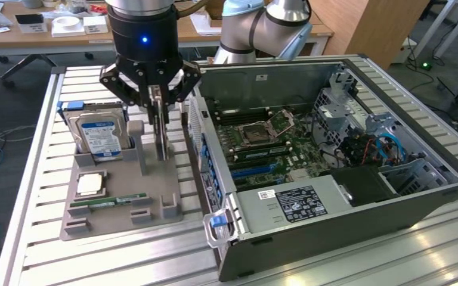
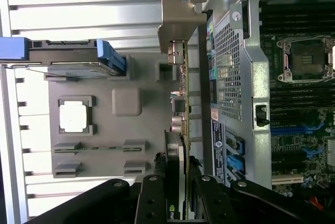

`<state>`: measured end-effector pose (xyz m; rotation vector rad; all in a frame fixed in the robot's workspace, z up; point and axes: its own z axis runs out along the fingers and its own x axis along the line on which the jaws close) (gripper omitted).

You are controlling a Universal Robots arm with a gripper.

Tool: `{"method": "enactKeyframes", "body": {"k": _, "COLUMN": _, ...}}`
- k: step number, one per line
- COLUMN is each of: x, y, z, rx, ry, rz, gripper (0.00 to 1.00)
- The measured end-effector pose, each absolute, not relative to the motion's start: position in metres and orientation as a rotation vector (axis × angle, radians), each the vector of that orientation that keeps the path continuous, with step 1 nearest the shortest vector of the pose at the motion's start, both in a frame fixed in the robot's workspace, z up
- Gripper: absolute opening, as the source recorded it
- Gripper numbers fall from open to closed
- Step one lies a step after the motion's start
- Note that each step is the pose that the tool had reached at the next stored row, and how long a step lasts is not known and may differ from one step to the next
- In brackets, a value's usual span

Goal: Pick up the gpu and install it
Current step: 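Pick up the gpu and move the gpu toward the slot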

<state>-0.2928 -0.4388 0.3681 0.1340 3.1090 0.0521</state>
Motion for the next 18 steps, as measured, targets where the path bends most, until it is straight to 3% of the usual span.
{"method": "enactKeyframes", "body": {"k": 18, "x": -0.293, "y": -0.439, "z": 0.388, "rx": 0.134, "ry": 3.109, "rz": 0.052, "gripper": 0.27}}
